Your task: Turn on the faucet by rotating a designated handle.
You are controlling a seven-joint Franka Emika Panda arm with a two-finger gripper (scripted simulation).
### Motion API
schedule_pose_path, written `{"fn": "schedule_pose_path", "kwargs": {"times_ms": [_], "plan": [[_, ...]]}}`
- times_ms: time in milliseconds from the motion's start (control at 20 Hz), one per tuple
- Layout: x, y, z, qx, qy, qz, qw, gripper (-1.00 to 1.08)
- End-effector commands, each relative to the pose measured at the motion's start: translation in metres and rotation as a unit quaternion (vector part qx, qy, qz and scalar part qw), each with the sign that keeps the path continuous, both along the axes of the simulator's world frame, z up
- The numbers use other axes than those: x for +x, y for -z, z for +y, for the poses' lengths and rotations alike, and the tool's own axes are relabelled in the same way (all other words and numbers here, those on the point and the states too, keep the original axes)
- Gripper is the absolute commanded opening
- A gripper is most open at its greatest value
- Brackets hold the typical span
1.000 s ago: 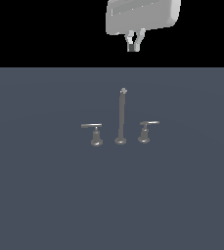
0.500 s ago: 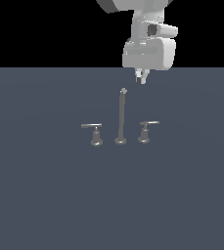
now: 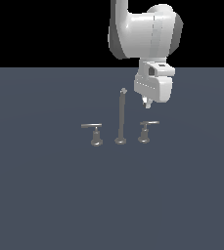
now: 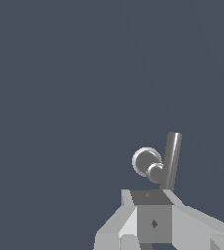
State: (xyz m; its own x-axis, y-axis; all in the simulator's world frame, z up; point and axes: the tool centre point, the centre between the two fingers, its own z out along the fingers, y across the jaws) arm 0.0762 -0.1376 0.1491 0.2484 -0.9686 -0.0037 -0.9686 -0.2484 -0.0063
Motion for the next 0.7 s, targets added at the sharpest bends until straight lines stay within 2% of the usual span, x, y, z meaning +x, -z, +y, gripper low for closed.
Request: {"fn": "schedule_pose_path", "kwargs": {"times_ms": [0,350,650], "plan": [[0.003,0.019,-0.007,-0.001,0.023,0.0,0.9997,-1.0],[0.006,0.053,-0.019,-0.002,0.062,0.002,0.9981,-1.0],[0.006,0.06,-0.021,-0.002,0.07,0.003,0.9976,-1.0]]}}
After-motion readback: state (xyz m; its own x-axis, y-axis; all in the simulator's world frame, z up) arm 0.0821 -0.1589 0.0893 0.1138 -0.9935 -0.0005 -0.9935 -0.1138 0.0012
